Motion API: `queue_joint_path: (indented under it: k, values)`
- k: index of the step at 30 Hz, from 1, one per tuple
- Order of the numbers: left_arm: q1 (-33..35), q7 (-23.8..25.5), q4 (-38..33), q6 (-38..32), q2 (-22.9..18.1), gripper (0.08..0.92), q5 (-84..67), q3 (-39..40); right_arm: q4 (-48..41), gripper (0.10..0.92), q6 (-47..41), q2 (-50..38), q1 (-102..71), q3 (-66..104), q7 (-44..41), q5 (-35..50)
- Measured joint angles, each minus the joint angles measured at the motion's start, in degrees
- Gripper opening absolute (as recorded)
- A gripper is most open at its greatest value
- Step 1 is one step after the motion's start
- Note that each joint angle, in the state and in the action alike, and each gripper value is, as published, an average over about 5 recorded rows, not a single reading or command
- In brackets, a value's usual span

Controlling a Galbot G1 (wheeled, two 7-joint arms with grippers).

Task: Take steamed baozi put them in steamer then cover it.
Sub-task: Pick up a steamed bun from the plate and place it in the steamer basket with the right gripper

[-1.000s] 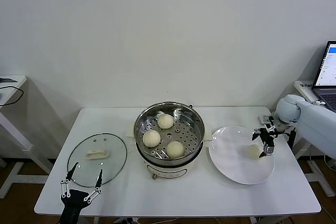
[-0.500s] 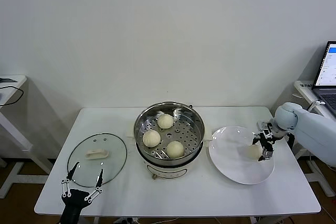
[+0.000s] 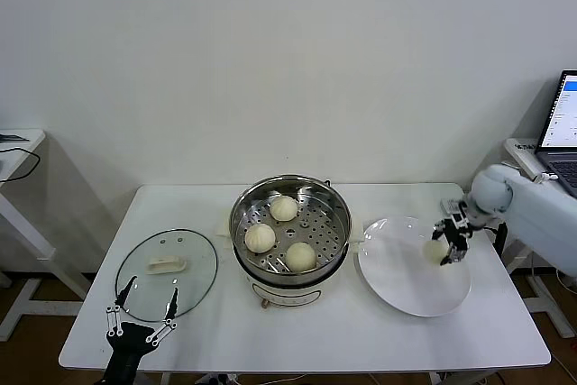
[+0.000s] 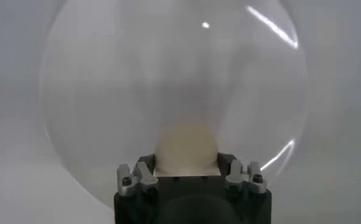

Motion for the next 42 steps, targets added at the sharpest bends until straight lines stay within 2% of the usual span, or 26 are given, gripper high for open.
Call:
queue_joint_path:
  k: [9, 20, 28, 42]
  values:
    - [-0.5, -0.2, 0.3, 0.1, 0.2, 0.823, 0.2, 0.7, 7.8, 0.679, -1.9, 3.6, 15.7, -7.8, -5.8, 10.0]
    - [-0.8, -0.5, 0.4, 0.3, 0.4, 0.823, 0.5, 1.6, 15.6, 0.677, -6.1, 13.1, 28.9, -18.1, -5.5, 22.0]
    - [-1.0, -0.5, 0.7, 0.2, 0.6, 0.823, 0.5, 1.6, 16.3, 0.673, -7.8, 18.8, 29.7, -21.5, -3.1, 22.7]
    - [-1.0, -0.8, 1.0, 0.1, 0.7, 0.823, 0.5, 1.3, 12.3, 0.67, -8.2, 24.4, 24.3, -22.6, 0.4, 18.2]
